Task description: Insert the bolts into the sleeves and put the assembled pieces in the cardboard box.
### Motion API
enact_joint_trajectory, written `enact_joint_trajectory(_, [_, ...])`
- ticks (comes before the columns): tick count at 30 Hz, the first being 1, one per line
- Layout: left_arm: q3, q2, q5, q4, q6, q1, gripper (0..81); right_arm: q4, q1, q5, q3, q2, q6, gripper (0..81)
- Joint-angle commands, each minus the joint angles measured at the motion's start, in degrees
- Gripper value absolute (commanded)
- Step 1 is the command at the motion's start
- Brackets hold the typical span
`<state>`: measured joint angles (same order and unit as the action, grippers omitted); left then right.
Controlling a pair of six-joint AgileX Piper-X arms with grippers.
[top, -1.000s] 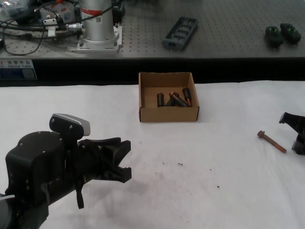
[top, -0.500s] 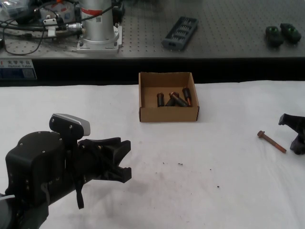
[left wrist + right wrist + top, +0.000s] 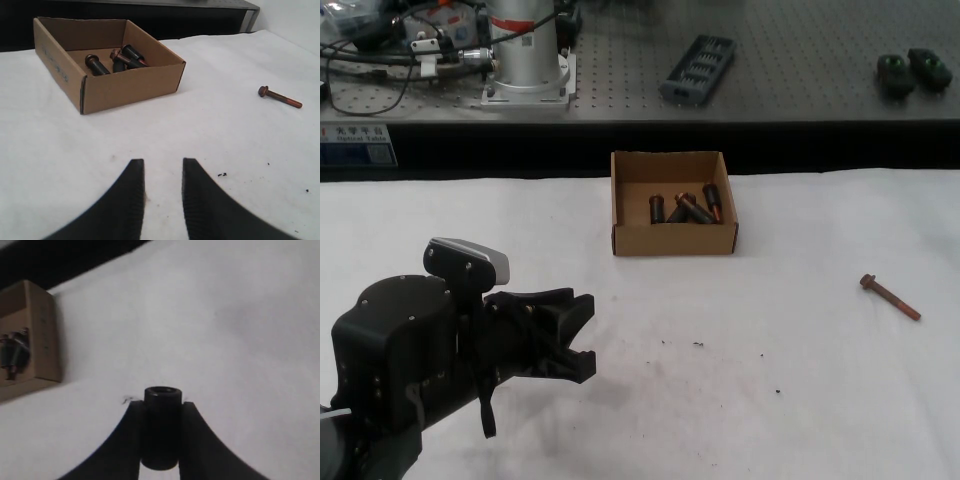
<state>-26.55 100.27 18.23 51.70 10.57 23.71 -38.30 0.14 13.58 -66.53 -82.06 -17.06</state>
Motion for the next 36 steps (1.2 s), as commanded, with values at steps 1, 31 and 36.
enact_joint_trajectory(1, [-0.15,-0.65,0.50,0.65,-0.72,-0.16,19.7,-0.18,0.28,4.43,-0.40,2.84,2.09,7.1])
enact_joint_trajectory(31, [-0.44,-0.65,16.45,10.19,6.05,7.11,23.4,63.76,18.05,-8.78,58.95,37.38,1.18,7.1])
enact_joint_trajectory(36, [-2.34,-0.65,10.69,9.26,18.23,7.48,21.1,85.78,18.05,-8.97,66.53,37.38,1.18,7.1])
